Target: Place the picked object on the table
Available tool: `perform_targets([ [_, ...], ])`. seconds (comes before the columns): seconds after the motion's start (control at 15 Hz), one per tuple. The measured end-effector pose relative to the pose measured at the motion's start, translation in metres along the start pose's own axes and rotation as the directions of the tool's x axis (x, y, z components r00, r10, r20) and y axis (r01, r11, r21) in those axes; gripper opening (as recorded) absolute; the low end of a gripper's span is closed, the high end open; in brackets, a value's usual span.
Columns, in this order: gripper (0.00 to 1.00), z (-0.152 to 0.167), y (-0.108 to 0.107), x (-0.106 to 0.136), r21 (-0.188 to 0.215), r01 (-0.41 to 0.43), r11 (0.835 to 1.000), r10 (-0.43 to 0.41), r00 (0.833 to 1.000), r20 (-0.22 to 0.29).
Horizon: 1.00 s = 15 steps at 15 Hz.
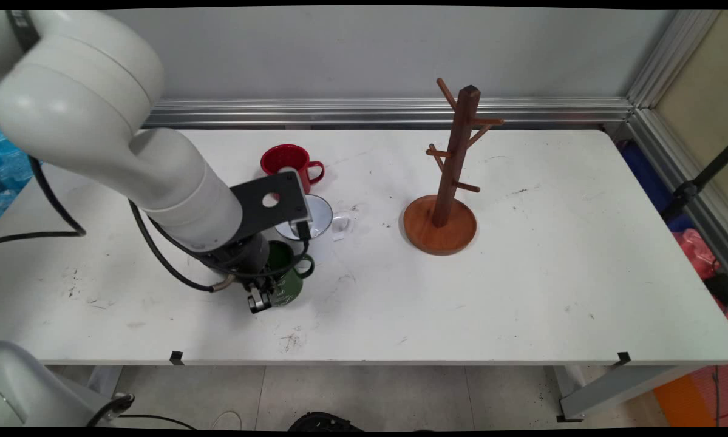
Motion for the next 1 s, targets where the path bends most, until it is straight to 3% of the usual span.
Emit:
perform_targets([
  [0.47, 0.0, 0.021, 0.005, 0.001, 0.012, -0.028, 1.0, 0.028, 0.999, 0.021],
  [0.53, 1.0, 0.024, 0.005, 0.001, 0.016, -0.033, 0.999, 0.032, 0.999, 0.023],
  [1.0, 1.0, 0.032, 0.007, 0.002, 0.016, -0.041, 0.999, 0.041, 0.999, 0.018],
])
